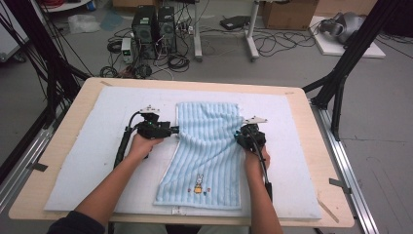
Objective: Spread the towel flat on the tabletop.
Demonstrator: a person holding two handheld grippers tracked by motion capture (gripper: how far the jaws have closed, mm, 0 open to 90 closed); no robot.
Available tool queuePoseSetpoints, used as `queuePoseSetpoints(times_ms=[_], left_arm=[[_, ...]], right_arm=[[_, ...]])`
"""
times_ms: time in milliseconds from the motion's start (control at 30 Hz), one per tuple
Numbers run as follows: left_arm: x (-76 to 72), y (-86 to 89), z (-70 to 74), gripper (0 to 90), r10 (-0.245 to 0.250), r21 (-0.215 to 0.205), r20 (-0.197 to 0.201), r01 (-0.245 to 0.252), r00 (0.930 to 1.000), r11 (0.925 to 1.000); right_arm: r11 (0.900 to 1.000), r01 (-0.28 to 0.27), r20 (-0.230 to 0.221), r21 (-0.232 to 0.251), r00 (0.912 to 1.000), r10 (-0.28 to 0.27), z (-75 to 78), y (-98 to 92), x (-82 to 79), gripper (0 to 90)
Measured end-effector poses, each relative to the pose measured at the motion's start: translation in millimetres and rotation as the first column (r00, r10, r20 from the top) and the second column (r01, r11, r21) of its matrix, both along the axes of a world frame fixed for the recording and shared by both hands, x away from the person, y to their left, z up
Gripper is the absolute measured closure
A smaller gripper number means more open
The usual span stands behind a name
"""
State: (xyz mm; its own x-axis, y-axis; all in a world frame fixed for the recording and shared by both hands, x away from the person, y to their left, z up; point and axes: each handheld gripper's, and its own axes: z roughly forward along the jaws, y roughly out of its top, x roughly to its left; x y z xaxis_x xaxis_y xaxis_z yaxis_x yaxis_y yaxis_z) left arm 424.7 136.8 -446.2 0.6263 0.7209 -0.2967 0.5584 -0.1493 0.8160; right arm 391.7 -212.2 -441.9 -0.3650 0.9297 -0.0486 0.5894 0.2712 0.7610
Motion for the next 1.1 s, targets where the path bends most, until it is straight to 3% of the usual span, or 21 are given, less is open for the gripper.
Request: queuePoseSetpoints(times_ms=[33, 100, 133, 167, 200, 233, 267, 300, 367, 400, 433, 533, 567, 633, 733, 800, 900, 933, 967, 1000, 1100], left_arm=[[0.5, -8.1, -2.5, 40.6, -0.015, -0.003, -0.009, 0.015, 0.9998, 0.9999], [0.6, -12.9, -4.3, 39.9, -0.021, 0.013, -0.013, 0.021, 0.9997, 0.9997], [0.5, -17.8, -6.4, 40.1, -0.030, 0.032, -0.018, 0.031, 0.9994, 0.9990], [0.2, -27.1, -5.4, 40.9, -0.037, 0.106, -0.001, 0.036, 0.9993, 0.9937], [0.2, -27.1, -5.4, 42.4, -0.037, 0.106, -0.001, 0.036, 0.9993, 0.9937], [0.4, -30.5, -4.8, 47.4, -0.041, 0.126, 0.009, 0.039, 0.9991, 0.9912], [0.3, -34.5, -4.4, 55.3, -0.044, 0.176, 0.026, 0.038, 0.9987, 0.9836], [-0.7, -37.7, -3.4, 55.3, -0.050, 0.237, 0.064, 0.033, 0.9967, 0.9710], [0.0, -39.2, -3.5, 76.5, -0.058, 0.269, 0.090, 0.032, 0.9942, 0.9627], [1.1, -37.8, -3.4, 86.3, -0.052, 0.260, 0.091, 0.027, 0.9945, 0.9654], [2.7, -35.6, -3.8, 87.6, -0.048, 0.254, 0.087, 0.024, 0.9950, 0.9668], [7.8, -23.9, -3.1, 88.0, -0.002, 0.253, 0.094, -0.022, 0.9956, 0.9671], [13.7, -9.3, -1.9, 88.1, 0.064, 0.229, 0.095, -0.084, 0.9935, 0.9697], [16.7, -1.1, -1.8, 88.1, 0.093, 0.203, 0.089, -0.110, 0.9917, 0.9729], [24.5, 19.0, -2.4, 88.1, 0.146, 0.179, 0.083, -0.159, 0.9858, 0.9708], [31.2, 31.2, -1.2, 88.1, 0.181, 0.171, 0.098, -0.196, 0.9786, 0.9656], [34.7, 34.5, -0.2, 88.1, 0.200, 0.164, 0.118, -0.218, 0.9726, 0.9621], [36.9, 35.3, 0.6, 88.1, 0.202, 0.173, 0.116, -0.220, 0.9726, 0.9601], [38.8, 35.0, 0.9, 88.2, 0.205, 0.182, 0.130, -0.227, 0.9701, 0.9568], [40.7, 35.0, 1.4, 88.2, 0.207, 0.192, 0.134, -0.230, 0.9691, 0.9540], [45.1, 32.7, 2.5, 88.0, 0.222, 0.195, 0.131, -0.244, 0.9663, 0.9499]], right_arm=[[0.999, -0.001, 0.026, 0.033, 0.9997, 0.000, 3.5, -3.4, -4.7, 60.5], [0.998, 0.004, 0.037, 0.061, 0.9993, -0.006, 6.2, -6.4, -8.9, 56.7], [0.998, 0.005, 0.036, 0.067, 0.9993, -0.008, 6.4, -7.2, -10.4, 54.8], [0.997, 0.003, 0.029, 0.072, 0.9996, -0.005, 5.8, -7.7, -11.3, 53.6], [0.997, -0.001, 0.025, 0.071, 0.9997, -0.001, 4.8, -8.0, -12.0, 52.5], [0.997, -0.005, 0.021, 0.071, 0.9998, 0.003, 3.4, -7.6, -12.2, 51.0], [0.997, -0.008, 0.011, 0.072, 0.9999, 0.007, 1.9, -6.8, -12.1, 49.3], [0.997, -0.008, 0.011, 0.072, 0.9999, 0.007, 1.9, -6.8, -12.1, 49.3], [0.997, -0.019, -0.002, 0.078, 0.9998, 0.019, -0.6, -4.4, -11.1, 47.1], [0.997, -0.021, -0.005, 0.069, 0.9998, 0.022, -1.4, -2.4, -10.8, 45.4], [0.998, -0.025, -0.001, 0.062, 0.9997, 0.025, -2.1, 0.5, -10.5, 44.5], [0.997, -0.027, 0.003, 0.069, 0.9996, 0.027, -2.4, 2.4, -10.3, 44.5], [0.996, -0.036, -0.001, 0.079, 0.9994, 0.036, -3.0, 3.8, -9.5, 45.0], [0.996, -0.044, -0.002, 0.084, 0.9990, 0.044, -3.9, 5.0, -8.4, 45.0], [0.987, -0.122, -0.030, 0.106, 0.9916, 0.126, -8.3, 18.4, -2.6, 47.4], [0.984, -0.164, -0.031, 0.064, 0.9855, 0.167, -8.4, 29.6, 0.7, 57.6], [0.972, -0.228, -0.049, 0.054, 0.9718, 0.231, -5.3, 41.3, 9.0, 80.5], [0.972, -0.228, -0.049, 0.054, 0.9718, 0.231, -5.3, 41.3, 9.0, 80.5], [0.975, -0.224, -0.051, 0.007, 0.9732, 0.224, -2.3, 49.7, 14.7, 85.3], [0.975, -0.224, -0.051, 0.007, 0.9732, 0.224, -2.3, 49.7, 14.7, 85.3], [0.989, -0.140, -0.026, -0.054, 0.9900, 0.139, -2.7, 53.3, 23.6, 85.8]])
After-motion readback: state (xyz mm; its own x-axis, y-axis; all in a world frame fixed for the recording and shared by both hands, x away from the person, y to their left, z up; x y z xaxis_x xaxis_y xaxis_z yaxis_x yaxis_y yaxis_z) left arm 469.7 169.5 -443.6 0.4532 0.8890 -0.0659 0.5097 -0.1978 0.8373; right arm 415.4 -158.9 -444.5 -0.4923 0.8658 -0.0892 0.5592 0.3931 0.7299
